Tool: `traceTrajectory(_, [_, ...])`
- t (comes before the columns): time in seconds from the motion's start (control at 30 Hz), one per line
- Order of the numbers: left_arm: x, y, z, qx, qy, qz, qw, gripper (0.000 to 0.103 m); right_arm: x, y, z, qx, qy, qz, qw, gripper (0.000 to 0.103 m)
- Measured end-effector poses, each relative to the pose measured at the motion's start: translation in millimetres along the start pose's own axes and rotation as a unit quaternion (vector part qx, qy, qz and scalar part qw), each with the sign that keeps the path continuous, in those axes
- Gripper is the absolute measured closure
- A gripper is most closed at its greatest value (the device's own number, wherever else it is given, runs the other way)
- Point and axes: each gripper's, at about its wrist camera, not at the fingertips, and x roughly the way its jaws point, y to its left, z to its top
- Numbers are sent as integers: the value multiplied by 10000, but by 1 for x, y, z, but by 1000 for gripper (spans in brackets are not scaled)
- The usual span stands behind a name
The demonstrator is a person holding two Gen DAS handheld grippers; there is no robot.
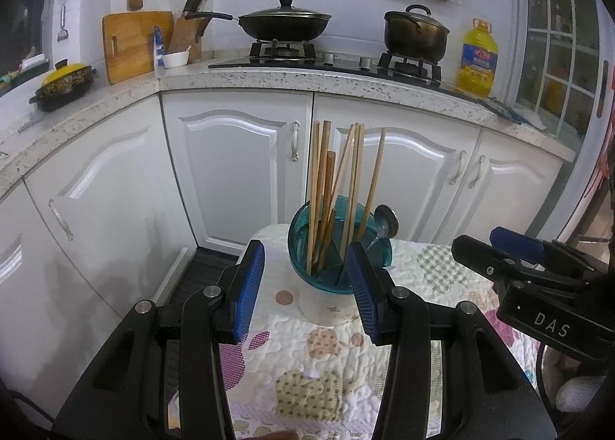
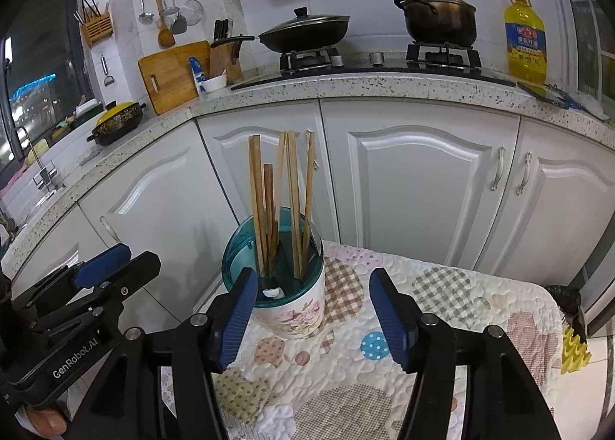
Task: Organize utensils
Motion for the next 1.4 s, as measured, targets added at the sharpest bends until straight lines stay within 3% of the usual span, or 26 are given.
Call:
traceTrajectory(0.53, [-1,1,-3,66,-108,220,9997,59,3,6,0,-127,38,-19,9999,44])
traceTrajectory(1.4, [-7,2,-4,55,-252,239,9994,59,6,17,-1,-316,67,-56,9995,43])
